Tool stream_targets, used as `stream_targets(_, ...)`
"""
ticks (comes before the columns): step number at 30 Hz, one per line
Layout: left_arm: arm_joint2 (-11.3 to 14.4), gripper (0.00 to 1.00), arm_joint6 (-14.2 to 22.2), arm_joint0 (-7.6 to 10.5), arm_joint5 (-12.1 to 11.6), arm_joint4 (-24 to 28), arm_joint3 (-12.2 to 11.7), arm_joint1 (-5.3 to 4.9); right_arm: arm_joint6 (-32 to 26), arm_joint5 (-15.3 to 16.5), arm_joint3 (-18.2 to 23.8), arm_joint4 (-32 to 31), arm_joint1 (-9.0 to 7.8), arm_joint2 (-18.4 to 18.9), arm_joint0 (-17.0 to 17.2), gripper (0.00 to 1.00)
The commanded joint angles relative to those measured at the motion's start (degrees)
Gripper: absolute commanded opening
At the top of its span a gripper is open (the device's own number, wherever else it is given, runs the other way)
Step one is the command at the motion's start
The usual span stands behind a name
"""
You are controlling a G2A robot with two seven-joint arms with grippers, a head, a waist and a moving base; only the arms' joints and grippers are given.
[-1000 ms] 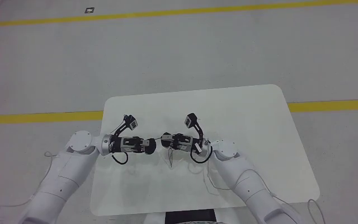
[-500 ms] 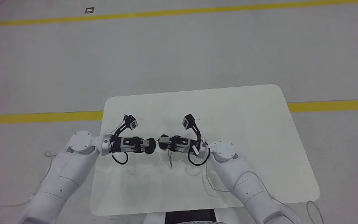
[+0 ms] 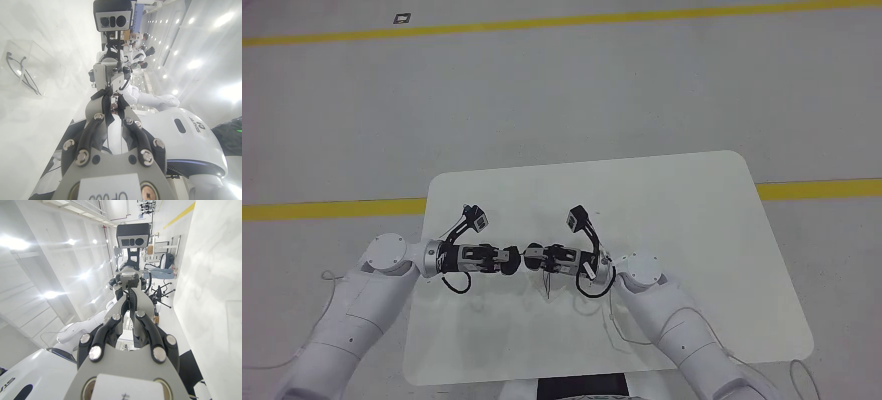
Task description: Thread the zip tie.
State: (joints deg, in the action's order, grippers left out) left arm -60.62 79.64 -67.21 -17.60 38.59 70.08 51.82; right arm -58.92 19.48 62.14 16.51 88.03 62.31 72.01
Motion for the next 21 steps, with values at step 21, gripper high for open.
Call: stream_targets(21,0.0,0.05,0.0,0.0,0.0,0.0,0.0,0.0,-0.67,0.0,0.3,-0.02,-0.1,-0.56,-0.12,0.0)
